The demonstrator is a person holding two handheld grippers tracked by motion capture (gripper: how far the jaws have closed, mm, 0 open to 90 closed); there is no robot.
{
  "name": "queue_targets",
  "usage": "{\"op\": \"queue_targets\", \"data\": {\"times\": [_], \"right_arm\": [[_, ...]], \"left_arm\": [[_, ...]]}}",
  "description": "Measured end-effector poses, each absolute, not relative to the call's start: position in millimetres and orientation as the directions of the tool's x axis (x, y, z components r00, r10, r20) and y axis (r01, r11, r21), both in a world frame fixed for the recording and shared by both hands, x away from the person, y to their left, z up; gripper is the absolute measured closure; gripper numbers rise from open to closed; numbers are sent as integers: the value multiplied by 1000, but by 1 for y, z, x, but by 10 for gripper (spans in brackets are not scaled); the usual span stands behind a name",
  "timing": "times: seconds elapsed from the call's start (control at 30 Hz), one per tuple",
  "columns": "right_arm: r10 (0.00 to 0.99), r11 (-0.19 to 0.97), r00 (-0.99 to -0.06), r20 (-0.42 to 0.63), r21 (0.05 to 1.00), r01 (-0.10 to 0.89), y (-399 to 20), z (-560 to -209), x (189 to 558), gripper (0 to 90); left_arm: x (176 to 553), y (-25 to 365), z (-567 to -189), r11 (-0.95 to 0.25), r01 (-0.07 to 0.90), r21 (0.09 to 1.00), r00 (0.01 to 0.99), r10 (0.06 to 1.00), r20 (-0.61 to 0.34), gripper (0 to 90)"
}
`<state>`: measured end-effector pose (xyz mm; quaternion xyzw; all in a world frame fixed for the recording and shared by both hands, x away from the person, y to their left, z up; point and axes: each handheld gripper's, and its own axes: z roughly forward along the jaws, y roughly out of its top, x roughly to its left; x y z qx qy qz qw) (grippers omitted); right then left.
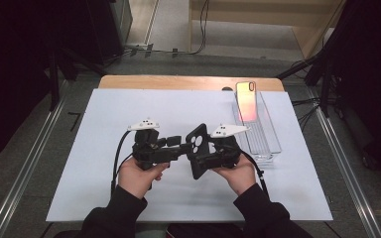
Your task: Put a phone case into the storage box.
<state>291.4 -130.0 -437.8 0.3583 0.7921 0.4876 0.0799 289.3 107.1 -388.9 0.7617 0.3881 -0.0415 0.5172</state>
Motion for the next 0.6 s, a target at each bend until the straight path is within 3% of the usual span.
{"op": "queue_targets", "data": {"times": [0.6], "right_arm": [[614, 279, -744, 262, 810, 516, -143, -431, 297, 125]], "left_arm": [[288, 124, -399, -365, 619, 696, 770, 458, -445, 349]]}}
